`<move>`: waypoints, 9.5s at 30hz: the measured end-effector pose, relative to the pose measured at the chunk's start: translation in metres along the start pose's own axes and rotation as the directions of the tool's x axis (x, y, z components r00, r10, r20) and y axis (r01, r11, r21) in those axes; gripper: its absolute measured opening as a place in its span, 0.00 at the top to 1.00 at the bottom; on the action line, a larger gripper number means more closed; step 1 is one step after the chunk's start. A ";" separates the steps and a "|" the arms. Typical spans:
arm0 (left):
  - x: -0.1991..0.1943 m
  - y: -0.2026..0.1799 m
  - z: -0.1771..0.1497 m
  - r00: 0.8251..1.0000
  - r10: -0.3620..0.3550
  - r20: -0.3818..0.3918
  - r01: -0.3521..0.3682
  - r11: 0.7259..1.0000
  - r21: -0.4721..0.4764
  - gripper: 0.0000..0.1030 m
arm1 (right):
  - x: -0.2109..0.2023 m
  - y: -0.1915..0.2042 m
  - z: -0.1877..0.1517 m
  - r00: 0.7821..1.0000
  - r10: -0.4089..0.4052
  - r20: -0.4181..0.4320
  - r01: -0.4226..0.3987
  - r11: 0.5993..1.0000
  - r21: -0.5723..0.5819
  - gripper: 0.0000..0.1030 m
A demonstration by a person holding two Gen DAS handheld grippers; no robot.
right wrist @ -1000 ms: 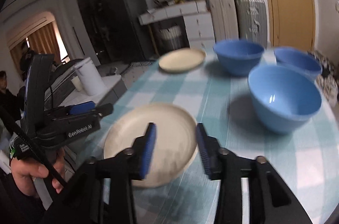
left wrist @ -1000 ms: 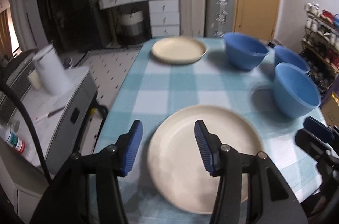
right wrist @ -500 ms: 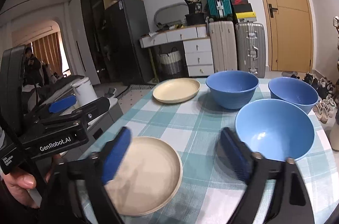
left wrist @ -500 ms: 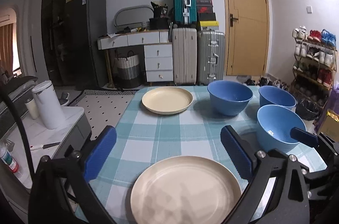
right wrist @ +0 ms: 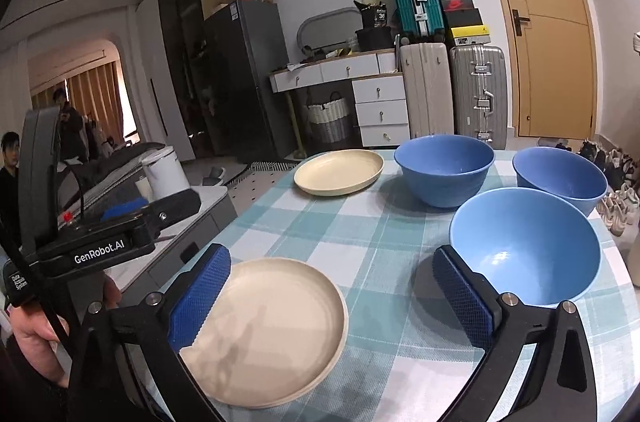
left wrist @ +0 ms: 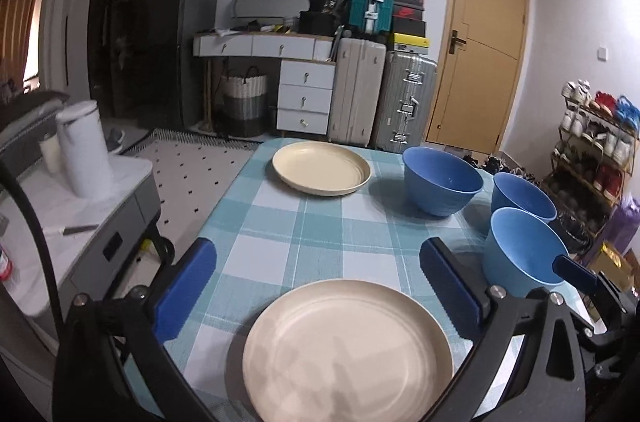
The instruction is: Organize plates and bowls
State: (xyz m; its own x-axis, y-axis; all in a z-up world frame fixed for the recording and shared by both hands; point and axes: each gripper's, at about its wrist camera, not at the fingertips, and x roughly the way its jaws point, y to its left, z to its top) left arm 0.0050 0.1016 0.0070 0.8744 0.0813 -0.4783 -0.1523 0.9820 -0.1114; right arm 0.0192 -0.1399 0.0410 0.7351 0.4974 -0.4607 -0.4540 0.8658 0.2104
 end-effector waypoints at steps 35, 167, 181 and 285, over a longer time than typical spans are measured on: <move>0.013 0.048 0.036 0.998 0.052 -0.045 -0.056 0.995 -0.089 0.00 | 0.052 0.041 0.068 0.977 -0.097 -0.191 0.115 0.990 0.082 0.01; 0.315 0.099 0.044 0.872 -0.102 -0.480 -0.077 0.938 -0.339 0.80 | 0.328 -0.067 0.064 0.808 -0.082 -0.583 0.357 0.856 0.375 0.51; 0.323 0.079 0.049 0.886 0.000 -0.463 -0.103 0.975 -0.197 0.82 | 0.355 -0.062 0.064 0.789 -0.191 -0.584 0.379 0.899 0.217 0.85; 0.170 0.073 0.055 0.861 -0.095 -0.499 -0.044 0.965 -0.260 0.93 | 0.196 -0.031 0.068 0.875 -0.104 -0.472 0.250 0.933 0.258 0.94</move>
State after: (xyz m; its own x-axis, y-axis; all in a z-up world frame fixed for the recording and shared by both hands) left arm 0.1678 0.1967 -0.0350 0.5376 -0.1082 -0.8362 -0.3052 0.8995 -0.3126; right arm 0.2116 -0.0652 0.0032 0.4529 0.3198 -0.8322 -0.1105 0.9464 0.3035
